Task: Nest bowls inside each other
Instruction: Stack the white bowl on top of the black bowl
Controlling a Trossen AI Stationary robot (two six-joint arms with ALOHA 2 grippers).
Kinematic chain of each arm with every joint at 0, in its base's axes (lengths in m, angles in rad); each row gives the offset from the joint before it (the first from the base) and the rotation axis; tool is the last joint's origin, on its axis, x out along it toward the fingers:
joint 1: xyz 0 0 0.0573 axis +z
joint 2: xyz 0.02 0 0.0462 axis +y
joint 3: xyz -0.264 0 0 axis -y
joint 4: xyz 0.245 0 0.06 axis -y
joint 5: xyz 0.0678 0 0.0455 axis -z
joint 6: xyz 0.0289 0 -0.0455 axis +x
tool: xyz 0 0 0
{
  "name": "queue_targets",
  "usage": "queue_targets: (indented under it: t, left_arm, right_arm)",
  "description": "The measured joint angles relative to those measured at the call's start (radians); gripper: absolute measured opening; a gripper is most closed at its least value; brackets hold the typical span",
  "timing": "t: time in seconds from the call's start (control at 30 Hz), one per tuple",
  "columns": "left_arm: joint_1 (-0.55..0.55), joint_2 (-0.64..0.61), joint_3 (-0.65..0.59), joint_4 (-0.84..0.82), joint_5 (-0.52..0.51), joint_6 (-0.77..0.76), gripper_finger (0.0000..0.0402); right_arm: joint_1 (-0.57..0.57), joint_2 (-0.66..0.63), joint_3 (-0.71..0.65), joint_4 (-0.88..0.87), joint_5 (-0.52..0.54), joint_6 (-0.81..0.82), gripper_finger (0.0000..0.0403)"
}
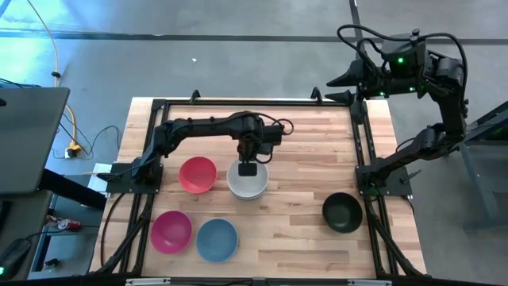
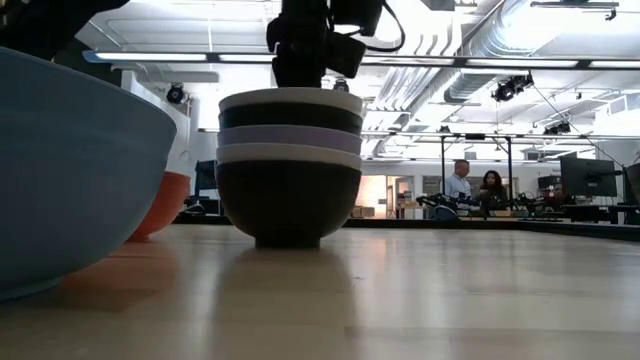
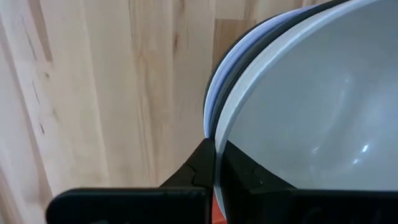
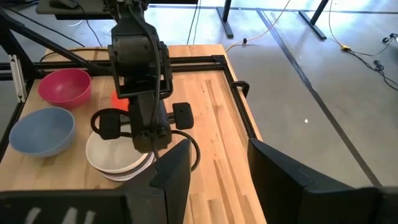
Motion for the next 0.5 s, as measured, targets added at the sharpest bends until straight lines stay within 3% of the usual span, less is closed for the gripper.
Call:
queue_targets:
  t: [0.27,0.5]
  left_arm:
    - [0.008,0.000,0.000,0.016,0.039,0.020,0.0010]
    - [0.009,0.000,0.000,0.014,0.091,0.048,0.0095]
  right_arm:
    - [0.000,-0.003,-0.094,0.028,0.000,-0.004,0.0152]
    - [-0.002,-0.002,-0.232,0.101,0.000,-0.027,0.0152]
